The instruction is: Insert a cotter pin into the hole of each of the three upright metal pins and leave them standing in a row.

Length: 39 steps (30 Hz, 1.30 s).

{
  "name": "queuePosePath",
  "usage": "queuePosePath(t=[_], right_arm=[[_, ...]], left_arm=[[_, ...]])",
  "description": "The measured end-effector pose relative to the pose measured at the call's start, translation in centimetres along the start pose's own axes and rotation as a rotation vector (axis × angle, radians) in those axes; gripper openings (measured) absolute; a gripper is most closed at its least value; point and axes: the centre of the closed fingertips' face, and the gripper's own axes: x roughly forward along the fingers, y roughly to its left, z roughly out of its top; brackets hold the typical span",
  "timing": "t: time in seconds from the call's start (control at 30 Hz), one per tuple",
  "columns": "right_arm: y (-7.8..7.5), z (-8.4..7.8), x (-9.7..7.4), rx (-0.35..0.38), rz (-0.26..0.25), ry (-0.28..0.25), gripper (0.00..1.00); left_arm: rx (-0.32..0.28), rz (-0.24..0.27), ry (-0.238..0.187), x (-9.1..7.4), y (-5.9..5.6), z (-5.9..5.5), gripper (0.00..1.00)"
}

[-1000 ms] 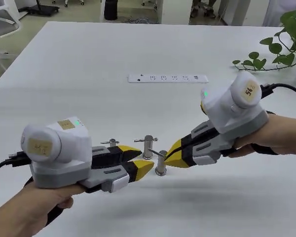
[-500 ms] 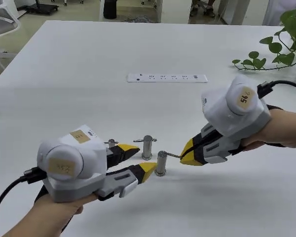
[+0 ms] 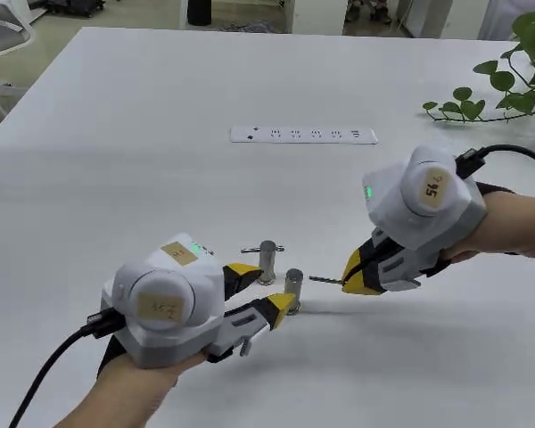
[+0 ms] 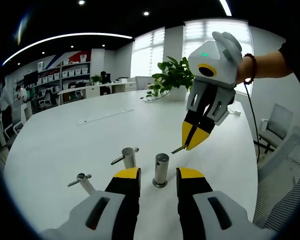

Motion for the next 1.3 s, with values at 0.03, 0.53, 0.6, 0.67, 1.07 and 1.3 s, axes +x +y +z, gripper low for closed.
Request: queuePosePath(t=[0.03, 0.53, 0.6, 0.67, 1.07, 1.3], right_arm=[[0.0, 0.0, 0.1, -0.003, 0.000, 0.004, 0.00], [-0.4, 0.5, 0.6, -0.049, 0.022, 0.014, 0.00], [-0.6, 0.5, 0.7, -0.058, 0.021, 0.016, 0.00], [-0.7, 0.5, 0.8, -0.064, 0.021, 0.015, 0.00], [-0.8, 1.0, 1.0, -0.093, 0.023, 0.018, 0.00], [-0.6, 1.6, 1.0, -0.080, 0.030, 0.007, 0.00]], left_arm=[[0.002, 0.002, 0.009, 0.2, 0.0, -0.2, 0.26], [0.024, 0.000, 0.081, 2.8, 0.1, -2.0, 0.23], [0.029, -0.002, 0.087, 3.1, 0.1, -2.1, 0.23], [0.032, -0.006, 0.091, 3.4, 0.0, -2.1, 0.22], [0.031, -0.017, 0.112, 3.6, -0.1, -2.6, 0.16], [0.025, -0.027, 0.115, 3.8, -0.3, -2.7, 0.11]])
